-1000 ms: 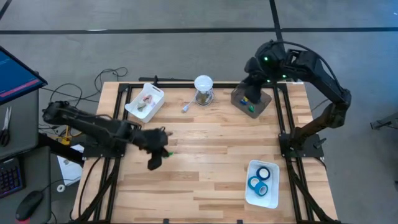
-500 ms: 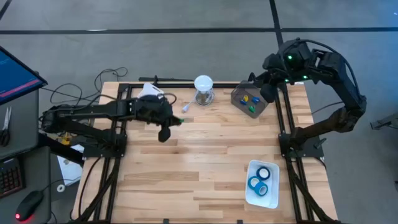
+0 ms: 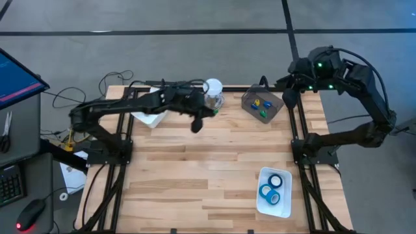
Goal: Pick and place Stapler, Stapler remover, tape
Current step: Put the green stapler into the black bin
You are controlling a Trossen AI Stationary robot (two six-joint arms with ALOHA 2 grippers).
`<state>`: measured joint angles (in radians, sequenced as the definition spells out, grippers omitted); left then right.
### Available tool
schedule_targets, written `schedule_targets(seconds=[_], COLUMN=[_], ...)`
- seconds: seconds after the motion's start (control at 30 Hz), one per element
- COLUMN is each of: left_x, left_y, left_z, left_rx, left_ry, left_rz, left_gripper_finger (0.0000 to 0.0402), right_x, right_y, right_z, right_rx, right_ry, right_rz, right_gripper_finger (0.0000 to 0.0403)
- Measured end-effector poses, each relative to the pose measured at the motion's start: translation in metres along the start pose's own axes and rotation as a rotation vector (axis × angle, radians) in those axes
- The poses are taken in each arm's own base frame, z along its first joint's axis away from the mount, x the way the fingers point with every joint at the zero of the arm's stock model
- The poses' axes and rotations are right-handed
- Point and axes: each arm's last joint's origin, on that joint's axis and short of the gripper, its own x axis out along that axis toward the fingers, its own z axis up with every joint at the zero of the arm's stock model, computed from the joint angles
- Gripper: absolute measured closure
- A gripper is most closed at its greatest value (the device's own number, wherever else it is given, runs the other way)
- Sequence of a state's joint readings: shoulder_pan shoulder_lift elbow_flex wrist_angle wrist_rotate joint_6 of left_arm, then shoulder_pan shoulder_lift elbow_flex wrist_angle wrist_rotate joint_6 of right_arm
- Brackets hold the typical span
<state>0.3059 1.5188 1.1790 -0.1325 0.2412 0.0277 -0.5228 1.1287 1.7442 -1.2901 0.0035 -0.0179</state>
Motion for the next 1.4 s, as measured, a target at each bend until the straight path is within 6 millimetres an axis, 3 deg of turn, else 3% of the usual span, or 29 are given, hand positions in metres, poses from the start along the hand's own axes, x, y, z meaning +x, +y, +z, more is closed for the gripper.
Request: schedule_targets(seconds=[0.27,0.5,0.67,0.93,1.13,1.4], left_x=[0.04,0.078,0.112,0.149,0.169,0.195], left_y=[0.023,0.059,0.075,0.094,0.111,0.117], left_z=[0.039,0.044,0.034,0.019,0.002,-0.012], left_rx=[0.055,0.032,-0.012,-0.015,-0.053,-0.068], left_ry=[-0.072,-0.125,-0.124,-0.145,-0.135,-0.158], left_rz=[0.024,0.052,0.023,0.036,0.052,0.031], left_gripper_finger=[0.0393,0.0393,0.0393,0.0393,0.0393,0.0393], right_x=[0.014,0.017,0.016,0.016,0.016,0.016], right_y=[0.0,0.0,0.0,0.0,0.0,0.0], right_z=[-0.006,-0.002,0.002,0.002,0.002,0.004], right_rx=[0.009,0.0,-0.007,-0.017,-0.017,-0.014], right_ry=[-0.062,-0.108,-0.151,-0.15,-0.151,-0.171], right_rz=[0.001,-0.001,-0.001,-0.003,-0.003,-0.003], right_gripper_finger=[0.033,0.033,0.033,0.033,0.033,0.033])
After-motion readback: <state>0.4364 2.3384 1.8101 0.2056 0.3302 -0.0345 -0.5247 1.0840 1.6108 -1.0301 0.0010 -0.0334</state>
